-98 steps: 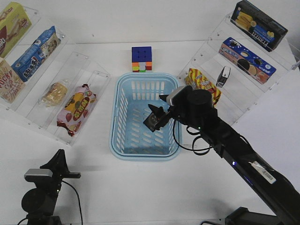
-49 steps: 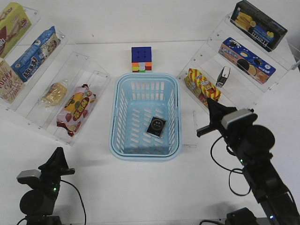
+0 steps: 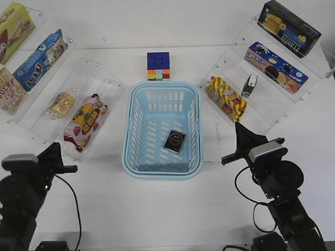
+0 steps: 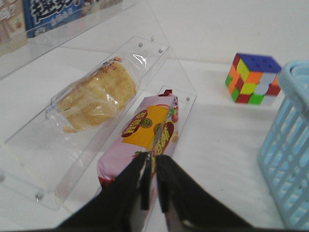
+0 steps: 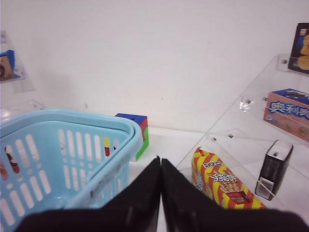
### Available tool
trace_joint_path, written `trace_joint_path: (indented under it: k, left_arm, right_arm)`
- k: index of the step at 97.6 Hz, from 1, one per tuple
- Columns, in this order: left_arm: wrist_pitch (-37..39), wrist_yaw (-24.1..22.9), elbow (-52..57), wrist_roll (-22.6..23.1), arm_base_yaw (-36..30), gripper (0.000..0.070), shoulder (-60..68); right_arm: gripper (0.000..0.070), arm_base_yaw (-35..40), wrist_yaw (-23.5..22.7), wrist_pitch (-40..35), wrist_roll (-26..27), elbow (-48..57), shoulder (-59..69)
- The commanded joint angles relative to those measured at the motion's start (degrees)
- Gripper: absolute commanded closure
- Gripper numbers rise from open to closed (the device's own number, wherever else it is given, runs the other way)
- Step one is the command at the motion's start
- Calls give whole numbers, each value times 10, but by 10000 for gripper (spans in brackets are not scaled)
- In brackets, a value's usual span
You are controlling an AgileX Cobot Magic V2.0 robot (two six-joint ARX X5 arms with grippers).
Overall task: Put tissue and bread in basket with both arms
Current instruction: 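Reach the left gripper to the wrapped bread roll on the shelf, then grasp the bread roll with the left gripper and lift it toward the basket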
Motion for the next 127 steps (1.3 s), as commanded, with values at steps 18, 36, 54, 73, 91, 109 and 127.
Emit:
trace_joint_path:
  k: [18, 36, 54, 73, 91, 109, 127]
  left_arm:
    - [-17, -21, 143, 228, 0, 49, 217]
    - [-16, -65, 220, 315, 0, 49, 335]
    - [-16, -93, 278, 338, 0, 50, 428]
    - [-9, -115, 296, 351, 0, 62, 487]
    - [4, -115, 296, 350, 0, 368, 501]
    - [2, -115, 298, 350, 0, 669, 501]
    - [-3, -116, 316, 350, -6, 668, 480]
  right_arm:
    - [696, 2, 0, -10, 6, 5, 1]
    - [696, 2, 0, -13, 6, 5, 1]
    - [696, 2, 0, -13, 6, 5, 1]
    - [696, 2, 0, -13, 6, 5, 1]
    - [696, 2, 0, -13, 6, 5, 1]
    - [696, 2, 0, -13, 6, 5, 1]
    - [696, 2, 0, -13, 6, 5, 1]
